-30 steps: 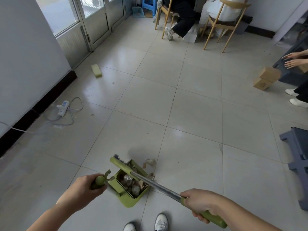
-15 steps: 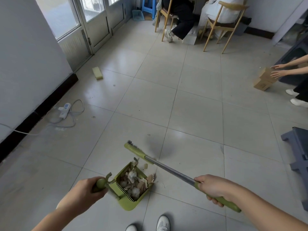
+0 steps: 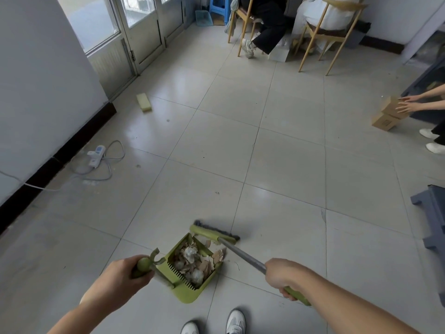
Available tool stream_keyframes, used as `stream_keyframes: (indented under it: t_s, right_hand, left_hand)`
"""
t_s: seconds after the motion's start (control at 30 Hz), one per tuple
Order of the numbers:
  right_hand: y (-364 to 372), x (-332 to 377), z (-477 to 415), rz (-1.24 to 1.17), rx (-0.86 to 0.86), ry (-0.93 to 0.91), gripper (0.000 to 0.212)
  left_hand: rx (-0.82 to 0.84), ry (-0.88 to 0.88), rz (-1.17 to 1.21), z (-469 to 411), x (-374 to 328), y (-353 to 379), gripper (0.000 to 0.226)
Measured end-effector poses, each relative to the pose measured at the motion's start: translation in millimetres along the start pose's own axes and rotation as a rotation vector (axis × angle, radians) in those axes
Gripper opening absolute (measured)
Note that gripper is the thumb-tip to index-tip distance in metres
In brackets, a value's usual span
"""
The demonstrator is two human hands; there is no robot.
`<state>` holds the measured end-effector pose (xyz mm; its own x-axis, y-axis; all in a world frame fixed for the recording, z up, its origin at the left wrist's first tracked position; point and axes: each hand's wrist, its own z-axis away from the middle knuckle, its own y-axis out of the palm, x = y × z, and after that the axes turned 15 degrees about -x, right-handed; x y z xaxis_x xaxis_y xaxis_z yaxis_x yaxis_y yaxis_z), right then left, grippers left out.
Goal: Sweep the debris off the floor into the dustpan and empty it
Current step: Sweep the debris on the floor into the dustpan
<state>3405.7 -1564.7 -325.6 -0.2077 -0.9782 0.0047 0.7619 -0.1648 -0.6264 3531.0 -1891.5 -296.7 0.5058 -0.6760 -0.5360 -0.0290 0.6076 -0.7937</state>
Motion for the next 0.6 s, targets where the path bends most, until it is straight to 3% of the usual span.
stream_keyframes:
  t_s: [0.23,0.6]
  right_hand:
    - [-9,-5,11,0.061,0.151,-0.002,0.043]
    - [-46,-27,30,0.046,0.17,-0.078,0.045]
  left_hand:
    - [-0.005,-0.012,0.051,1,1,-1,0.006]
    - [0.027,0.031,0.052,5,5,-4,0.006]
